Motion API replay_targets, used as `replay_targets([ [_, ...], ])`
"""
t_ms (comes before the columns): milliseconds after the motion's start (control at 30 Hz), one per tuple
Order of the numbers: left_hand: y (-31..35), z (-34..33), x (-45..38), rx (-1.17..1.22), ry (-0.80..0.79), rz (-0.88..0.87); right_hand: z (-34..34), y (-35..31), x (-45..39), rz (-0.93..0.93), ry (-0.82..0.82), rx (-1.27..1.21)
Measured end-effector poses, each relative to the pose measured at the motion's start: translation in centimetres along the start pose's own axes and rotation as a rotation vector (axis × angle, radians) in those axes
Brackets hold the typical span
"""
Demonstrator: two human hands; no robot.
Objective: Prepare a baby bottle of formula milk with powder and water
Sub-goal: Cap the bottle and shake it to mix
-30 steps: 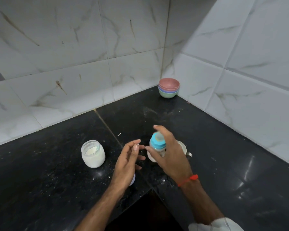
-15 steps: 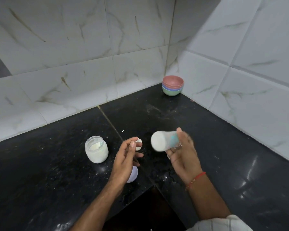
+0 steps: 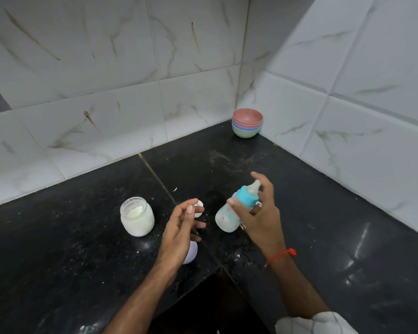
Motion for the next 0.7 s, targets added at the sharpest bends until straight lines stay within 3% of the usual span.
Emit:
replay_targets([
  [67,0.0,0.1,0.0,0.003,0.006,-0.003,0.5,0.0,-0.2,-0.125,0.105,-0.200],
  [133,-0.1,0.3,0.0,0.003,0.010,-0.001,0.8,0.2,-0.3,-0.177,0.105,-0.265],
  [333,-0.4,0.5,-0.2,-0.058,0.015,0.000,0.3,1.1,-1.8,-0.152,-0.035,-0.135],
  [700,-0.4,2.4,-1.3,-0.069,0.084,0.015,-3.6,6.6,-9.6,-0.200,-0.090,0.016],
])
Point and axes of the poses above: each hand's wrist, its own x-axis away from the middle knuckle, its own z-axis out of the back of the hand, y = z × x, the point moved 2 cm from there along -x, towards the middle knuckle, and after that the axes turned 10 degrees about z, right-handed, at the moved point
